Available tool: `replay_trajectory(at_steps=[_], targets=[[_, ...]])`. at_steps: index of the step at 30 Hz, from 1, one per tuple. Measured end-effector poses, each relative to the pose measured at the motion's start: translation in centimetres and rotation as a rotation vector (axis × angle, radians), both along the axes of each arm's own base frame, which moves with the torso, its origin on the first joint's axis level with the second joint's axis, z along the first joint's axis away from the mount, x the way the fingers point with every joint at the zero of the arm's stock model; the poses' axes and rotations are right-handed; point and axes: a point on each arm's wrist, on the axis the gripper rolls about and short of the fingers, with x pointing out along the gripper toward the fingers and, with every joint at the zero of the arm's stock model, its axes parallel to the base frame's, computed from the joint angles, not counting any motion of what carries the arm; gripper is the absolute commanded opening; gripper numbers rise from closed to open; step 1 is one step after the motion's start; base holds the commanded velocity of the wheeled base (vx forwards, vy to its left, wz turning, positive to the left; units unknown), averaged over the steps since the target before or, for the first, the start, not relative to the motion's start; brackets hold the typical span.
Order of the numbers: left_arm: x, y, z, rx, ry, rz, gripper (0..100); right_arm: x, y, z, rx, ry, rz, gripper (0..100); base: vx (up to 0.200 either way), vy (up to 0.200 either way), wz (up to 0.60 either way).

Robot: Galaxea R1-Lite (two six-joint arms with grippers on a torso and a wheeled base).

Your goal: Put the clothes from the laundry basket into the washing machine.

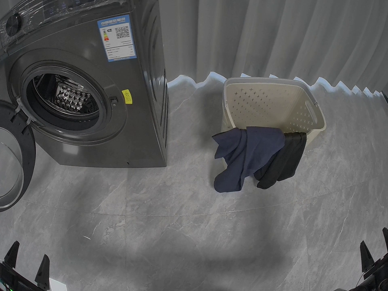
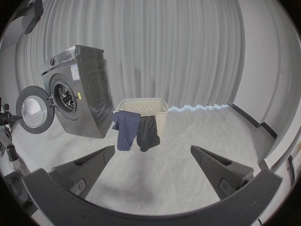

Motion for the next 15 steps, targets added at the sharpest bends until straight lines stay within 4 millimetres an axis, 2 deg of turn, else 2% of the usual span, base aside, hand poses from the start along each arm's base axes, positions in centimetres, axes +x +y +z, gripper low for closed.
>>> replay_trajectory(at_steps=[3, 15], targets=[[0.00, 0.00, 0.00, -0.001, 0.000, 0.000, 100, 0.00, 0.00, 0.01, 0.000, 0.000, 0.000, 100, 0.000, 0.000, 0.00], [0.00, 0.00, 0.00, 0.000, 0.000, 0.000, 100, 0.01, 0.00, 0.00, 0.006, 0.002, -0.001, 100, 0.000, -0.200, 0.00]])
